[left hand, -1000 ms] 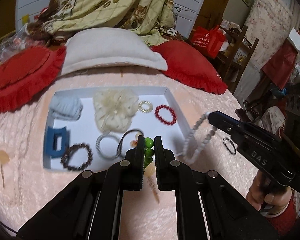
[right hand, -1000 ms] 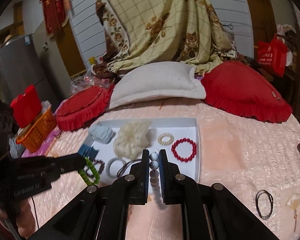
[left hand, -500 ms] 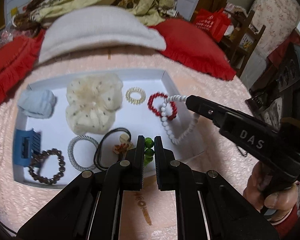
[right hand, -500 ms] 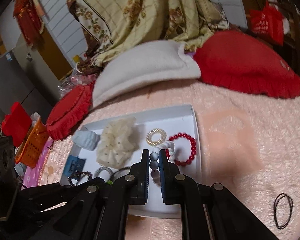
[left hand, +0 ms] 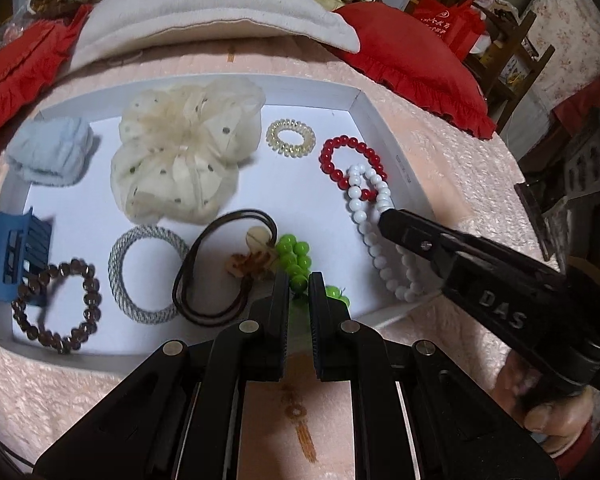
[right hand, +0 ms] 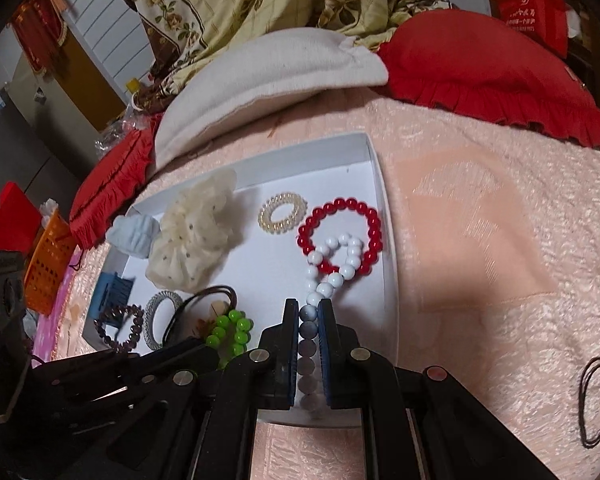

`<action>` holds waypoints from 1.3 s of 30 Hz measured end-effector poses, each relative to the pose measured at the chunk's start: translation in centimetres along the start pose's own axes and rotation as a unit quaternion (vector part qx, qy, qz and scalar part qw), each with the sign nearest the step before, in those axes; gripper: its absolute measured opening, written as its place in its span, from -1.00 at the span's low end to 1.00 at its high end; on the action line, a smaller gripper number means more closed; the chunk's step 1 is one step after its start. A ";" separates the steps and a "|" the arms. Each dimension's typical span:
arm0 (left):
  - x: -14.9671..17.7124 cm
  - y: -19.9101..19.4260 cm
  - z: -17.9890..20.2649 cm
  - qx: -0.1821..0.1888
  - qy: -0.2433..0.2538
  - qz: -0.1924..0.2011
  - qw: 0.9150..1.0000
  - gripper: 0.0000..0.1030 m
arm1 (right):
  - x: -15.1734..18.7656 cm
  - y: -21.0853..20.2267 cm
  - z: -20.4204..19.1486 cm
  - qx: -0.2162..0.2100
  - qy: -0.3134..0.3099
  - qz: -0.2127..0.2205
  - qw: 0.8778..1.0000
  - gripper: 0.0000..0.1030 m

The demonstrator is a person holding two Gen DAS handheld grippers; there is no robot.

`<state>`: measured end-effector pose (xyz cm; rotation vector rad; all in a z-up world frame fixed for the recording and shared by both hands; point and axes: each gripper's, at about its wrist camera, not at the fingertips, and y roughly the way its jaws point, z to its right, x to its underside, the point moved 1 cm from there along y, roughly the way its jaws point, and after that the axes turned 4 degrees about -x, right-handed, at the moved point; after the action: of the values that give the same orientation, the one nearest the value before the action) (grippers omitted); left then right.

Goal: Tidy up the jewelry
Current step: 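Carry the white necklace into the box with the right tool while the left tool places the green bracelet, then open both tools and withdraw them from the box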

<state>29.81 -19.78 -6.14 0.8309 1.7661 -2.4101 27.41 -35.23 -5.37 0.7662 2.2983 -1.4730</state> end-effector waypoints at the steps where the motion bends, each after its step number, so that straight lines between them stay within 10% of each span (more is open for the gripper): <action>1: 0.1 -0.3 -0.1 0.003 0.000 0.001 1.000 -0.82 | 0.1 0.1 0.0 -0.001 0.001 -0.001 1.000 -0.83; 10: 2.5 -5.1 -0.7 -0.003 0.004 0.047 0.999 -0.34 | 1.0 0.0 -0.6 -0.014 0.007 -0.014 1.000 -0.83; 32: 13.9 -10.2 -7.3 -0.176 -0.028 0.114 0.977 -0.31 | 5.7 -1.4 -8.8 -0.020 -0.050 0.001 0.999 -0.72; 39: 15.5 -9.9 -11.0 -0.158 -0.060 0.133 0.977 -0.28 | 5.2 1.4 -12.0 0.028 -0.074 0.004 0.997 -0.72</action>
<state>17.52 -2.25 -6.56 0.8043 1.7960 -1.9067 24.40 -22.47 -3.97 0.6573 2.1503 -1.5420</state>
